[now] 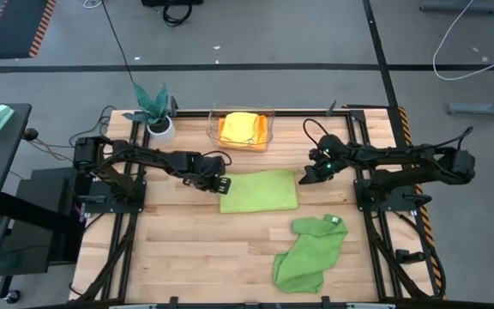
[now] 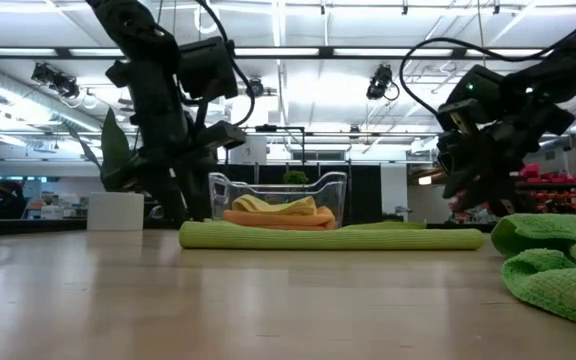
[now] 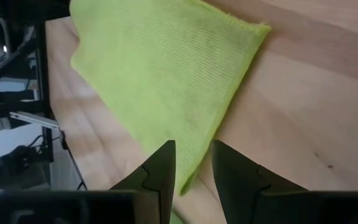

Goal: Fold microfiber towels
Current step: Fold the light green towel

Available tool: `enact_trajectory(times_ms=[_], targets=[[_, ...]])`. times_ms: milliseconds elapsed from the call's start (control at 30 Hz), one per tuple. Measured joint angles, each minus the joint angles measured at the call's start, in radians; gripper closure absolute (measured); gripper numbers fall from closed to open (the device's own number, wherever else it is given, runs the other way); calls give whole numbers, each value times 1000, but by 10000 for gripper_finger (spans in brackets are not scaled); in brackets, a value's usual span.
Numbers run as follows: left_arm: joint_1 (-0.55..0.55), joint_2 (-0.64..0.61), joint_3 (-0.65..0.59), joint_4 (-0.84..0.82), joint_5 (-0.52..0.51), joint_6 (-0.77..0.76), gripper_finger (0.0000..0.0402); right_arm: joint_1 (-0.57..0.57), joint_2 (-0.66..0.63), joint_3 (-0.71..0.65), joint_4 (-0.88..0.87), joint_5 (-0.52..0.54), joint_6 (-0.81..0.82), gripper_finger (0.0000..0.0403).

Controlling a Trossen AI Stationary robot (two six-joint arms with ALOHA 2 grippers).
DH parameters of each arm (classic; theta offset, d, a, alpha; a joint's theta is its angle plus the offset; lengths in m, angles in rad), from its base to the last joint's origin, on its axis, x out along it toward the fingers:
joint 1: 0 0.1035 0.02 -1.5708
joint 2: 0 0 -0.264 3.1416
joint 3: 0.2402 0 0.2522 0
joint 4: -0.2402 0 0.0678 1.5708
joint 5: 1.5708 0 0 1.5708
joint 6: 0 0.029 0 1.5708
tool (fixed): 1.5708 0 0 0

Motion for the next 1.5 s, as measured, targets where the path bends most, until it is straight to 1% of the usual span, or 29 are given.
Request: enact_trajectory(times_ms=[167,300,433,567,700,833,1133,1267,1500], targets=[[-7,9,0,2,16,-3,300,29,1,0,-2,67,14,293],[-6,9,1,27,16,-3,295,49,34,1,4,106,18,293],[-6,9,1,43,23,-3,288,89,91,1,32,107,15,293],[-6,9,1,29,28,-3,279,127,130,2,110,122,24,294],[-6,9,1,28,31,-5,271,150,161,2,97,123,21,298],[-7,9,1,28,41,-8,261,152,173,2,122,123,15,300],[-6,9,1,55,127,-7,248,152,143,33,140,122,16,305],[-3,9,1,84,159,-2,254,152,186,44,140,122,-9,317],[14,9,1,75,158,-2,250,152,255,44,161,122,-37,333]])
